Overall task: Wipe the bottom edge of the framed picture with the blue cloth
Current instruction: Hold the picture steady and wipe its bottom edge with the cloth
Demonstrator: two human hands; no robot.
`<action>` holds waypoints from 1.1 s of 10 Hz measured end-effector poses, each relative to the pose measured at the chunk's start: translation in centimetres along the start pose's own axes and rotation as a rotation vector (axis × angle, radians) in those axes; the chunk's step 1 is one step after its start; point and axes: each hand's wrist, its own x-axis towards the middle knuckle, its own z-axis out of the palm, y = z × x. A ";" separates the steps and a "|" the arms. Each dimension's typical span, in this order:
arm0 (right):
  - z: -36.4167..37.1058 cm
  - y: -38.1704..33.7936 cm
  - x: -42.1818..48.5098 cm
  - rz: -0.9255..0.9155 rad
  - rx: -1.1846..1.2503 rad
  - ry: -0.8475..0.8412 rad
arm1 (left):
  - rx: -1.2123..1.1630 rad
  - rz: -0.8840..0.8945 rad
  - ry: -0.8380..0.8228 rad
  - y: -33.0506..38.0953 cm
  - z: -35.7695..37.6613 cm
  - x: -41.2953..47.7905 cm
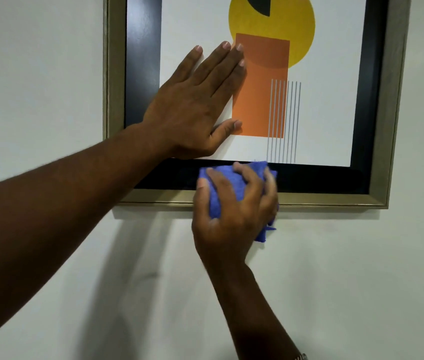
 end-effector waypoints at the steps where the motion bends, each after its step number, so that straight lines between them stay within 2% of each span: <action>1: -2.0 3.6 0.0 -0.108 -0.031 -0.013 | 0.013 -0.010 0.000 0.0 0.1 -0.2; 2: -3.1 5.7 1.4 0.034 -0.043 0.042 | 0.019 -0.021 -0.005 0.1 0.1 -0.2; 3: -2.5 3.4 1.6 0.180 -0.061 0.051 | 0.006 -0.032 -0.006 0.3 0.0 0.0; 5: -0.3 -4.6 -1.7 -0.074 -0.001 -0.230 | -0.001 -0.016 -0.017 -0.2 0.1 0.0; 6: -0.8 -3.0 -0.6 -0.083 0.001 -0.234 | 0.006 -0.010 -0.015 -0.3 0.1 -0.1; 8: -4.0 5.5 2.3 0.077 -0.127 -0.075 | 0.018 0.001 -0.004 -0.3 0.0 -0.1; 9: -3.8 5.5 2.1 0.247 -0.101 -0.017 | 0.021 0.021 -0.005 -0.7 -0.2 0.1; 10: -2.8 2.7 0.3 0.219 -0.117 -0.035 | 0.035 0.028 -0.005 -0.8 -0.1 0.2; 11: -0.4 -4.2 -3.3 -0.001 -0.099 -0.207 | 0.040 0.033 -0.009 -0.9 0.0 0.3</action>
